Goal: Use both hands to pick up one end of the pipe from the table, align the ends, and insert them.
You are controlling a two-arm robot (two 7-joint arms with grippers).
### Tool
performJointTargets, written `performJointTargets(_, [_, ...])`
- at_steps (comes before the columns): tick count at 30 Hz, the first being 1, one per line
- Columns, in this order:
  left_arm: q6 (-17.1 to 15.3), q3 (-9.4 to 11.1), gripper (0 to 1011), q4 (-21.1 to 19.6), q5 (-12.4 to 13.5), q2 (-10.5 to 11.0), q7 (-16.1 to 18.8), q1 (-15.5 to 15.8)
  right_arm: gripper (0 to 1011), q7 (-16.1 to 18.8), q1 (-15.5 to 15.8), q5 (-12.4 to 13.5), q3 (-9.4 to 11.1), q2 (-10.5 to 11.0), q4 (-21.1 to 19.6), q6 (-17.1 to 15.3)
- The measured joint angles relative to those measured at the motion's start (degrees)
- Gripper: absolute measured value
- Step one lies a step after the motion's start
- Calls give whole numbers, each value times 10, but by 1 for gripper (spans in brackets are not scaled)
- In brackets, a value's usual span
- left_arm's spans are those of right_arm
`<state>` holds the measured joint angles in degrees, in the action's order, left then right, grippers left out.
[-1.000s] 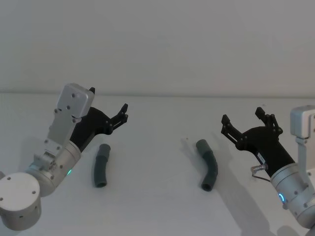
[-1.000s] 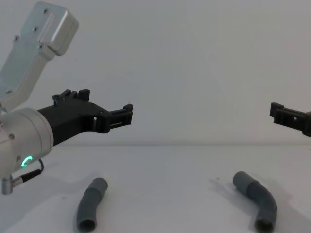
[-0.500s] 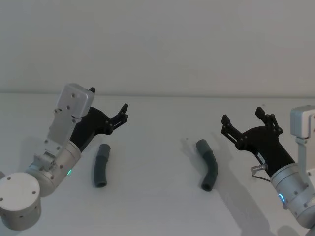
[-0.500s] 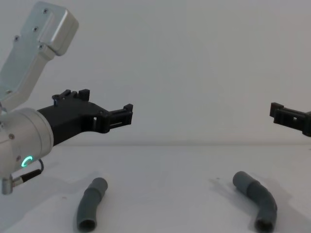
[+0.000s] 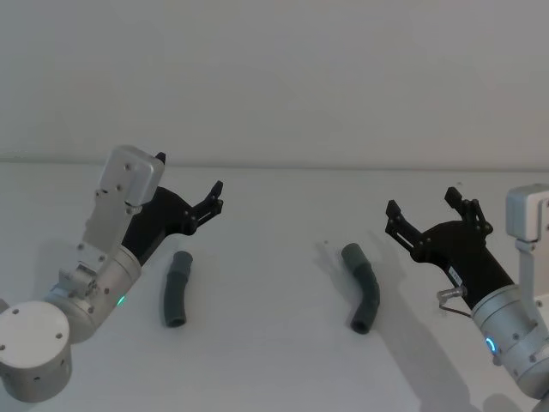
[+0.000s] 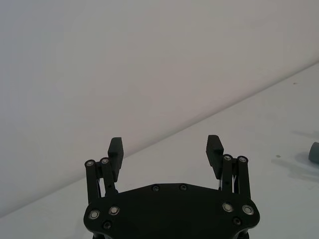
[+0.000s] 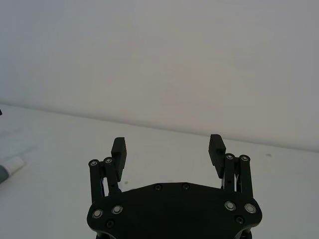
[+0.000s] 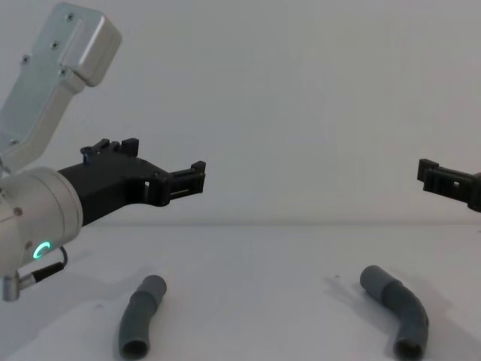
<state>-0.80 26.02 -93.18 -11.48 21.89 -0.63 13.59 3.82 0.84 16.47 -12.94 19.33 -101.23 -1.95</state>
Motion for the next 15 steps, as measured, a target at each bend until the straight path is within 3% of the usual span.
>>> performJointTargets(15, [-4,0,1001,-2,0,0,-1,-1,1002,0,0,0,0,0,0,0])
